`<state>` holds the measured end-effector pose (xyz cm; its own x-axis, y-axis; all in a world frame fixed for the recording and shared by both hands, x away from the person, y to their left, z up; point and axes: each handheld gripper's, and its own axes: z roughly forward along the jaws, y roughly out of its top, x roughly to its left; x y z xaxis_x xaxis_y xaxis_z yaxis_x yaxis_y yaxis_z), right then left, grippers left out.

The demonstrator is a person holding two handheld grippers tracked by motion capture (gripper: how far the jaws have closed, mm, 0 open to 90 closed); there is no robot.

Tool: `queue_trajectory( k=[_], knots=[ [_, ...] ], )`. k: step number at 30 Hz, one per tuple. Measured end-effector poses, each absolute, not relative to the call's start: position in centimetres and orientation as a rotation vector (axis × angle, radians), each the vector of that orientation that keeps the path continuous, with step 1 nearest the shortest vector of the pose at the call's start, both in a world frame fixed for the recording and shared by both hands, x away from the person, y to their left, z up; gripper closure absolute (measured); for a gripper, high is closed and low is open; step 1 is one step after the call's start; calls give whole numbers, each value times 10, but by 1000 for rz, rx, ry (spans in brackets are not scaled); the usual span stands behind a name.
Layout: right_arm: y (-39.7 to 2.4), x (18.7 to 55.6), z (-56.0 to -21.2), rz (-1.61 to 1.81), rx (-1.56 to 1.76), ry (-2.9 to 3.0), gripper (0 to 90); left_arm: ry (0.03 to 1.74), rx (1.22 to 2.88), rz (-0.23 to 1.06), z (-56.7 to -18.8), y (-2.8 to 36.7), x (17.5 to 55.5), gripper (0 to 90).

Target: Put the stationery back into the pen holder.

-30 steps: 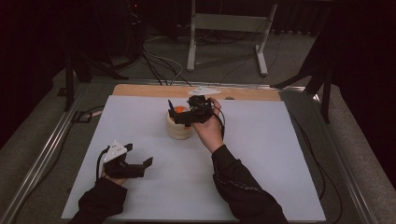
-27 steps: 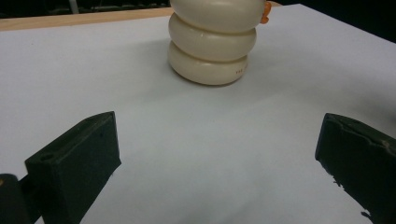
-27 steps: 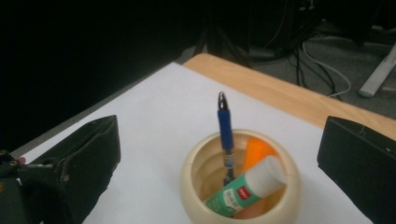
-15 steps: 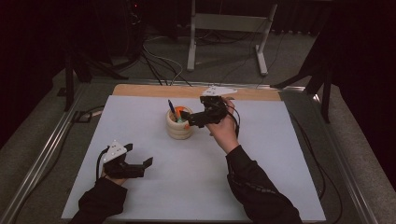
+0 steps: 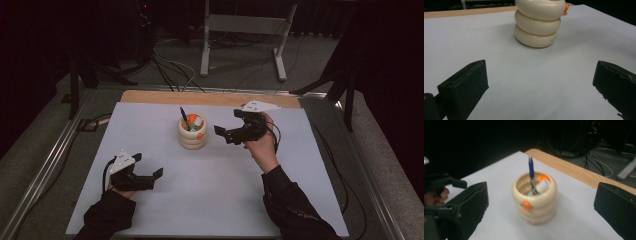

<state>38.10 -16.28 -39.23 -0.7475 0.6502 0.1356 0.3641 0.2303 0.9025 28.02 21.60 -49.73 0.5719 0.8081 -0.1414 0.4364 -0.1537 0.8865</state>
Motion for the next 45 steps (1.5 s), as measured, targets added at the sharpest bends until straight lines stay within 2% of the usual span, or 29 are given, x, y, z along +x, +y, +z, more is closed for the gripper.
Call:
queue_trajectory(
  k=[22, 45],
  knots=[
    [-222, 327, -447, 1506, 995, 2226, 0, 1018, 1789, 443, -498, 215, 280, 3],
    [-287, 282, -480, 1421, 1118, 2146, 0, 1013, 1783, 441, -497, 216, 280, 3]
  ],
)
